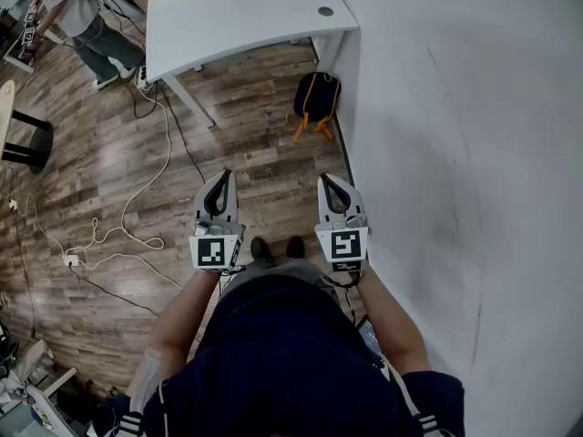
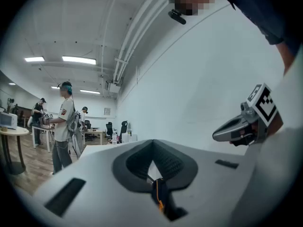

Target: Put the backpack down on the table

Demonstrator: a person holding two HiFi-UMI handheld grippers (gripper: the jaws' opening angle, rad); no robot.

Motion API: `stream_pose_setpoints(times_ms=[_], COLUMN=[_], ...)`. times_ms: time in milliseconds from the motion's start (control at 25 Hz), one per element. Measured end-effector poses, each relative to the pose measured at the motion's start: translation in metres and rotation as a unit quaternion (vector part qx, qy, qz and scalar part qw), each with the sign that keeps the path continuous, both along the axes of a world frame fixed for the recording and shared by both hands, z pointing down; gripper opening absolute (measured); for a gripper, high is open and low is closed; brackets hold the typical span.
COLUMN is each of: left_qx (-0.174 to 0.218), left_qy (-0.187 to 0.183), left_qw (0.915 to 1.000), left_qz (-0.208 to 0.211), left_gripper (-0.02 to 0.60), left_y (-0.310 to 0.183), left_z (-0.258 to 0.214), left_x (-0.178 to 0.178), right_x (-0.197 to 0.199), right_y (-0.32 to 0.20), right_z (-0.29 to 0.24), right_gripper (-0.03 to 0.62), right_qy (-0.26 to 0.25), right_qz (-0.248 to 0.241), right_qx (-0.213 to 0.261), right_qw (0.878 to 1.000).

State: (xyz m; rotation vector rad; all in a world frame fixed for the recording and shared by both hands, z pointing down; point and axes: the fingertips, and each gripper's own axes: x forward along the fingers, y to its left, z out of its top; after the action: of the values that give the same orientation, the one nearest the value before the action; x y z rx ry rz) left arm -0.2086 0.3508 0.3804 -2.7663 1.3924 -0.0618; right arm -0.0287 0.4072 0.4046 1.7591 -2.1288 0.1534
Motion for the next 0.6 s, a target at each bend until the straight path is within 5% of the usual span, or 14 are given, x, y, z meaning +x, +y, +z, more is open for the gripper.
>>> stream_pose_setpoints(times_ms=[600], left_qx=[-0.003], left_qy=[-0.003], left_qw=[1.0], left_qz=[-0.004], left_gripper=[0.003], left_y=[0.002], left_z=[0.0025], left_x=[0.009], right_x=[0.0066], right_y=[0.0037], right_z=[0.0071], right_gripper=[-0.002], right_qy=[0.006], right_qz=[-0.004], right_qx=[-0.001], right_qw=[1.0])
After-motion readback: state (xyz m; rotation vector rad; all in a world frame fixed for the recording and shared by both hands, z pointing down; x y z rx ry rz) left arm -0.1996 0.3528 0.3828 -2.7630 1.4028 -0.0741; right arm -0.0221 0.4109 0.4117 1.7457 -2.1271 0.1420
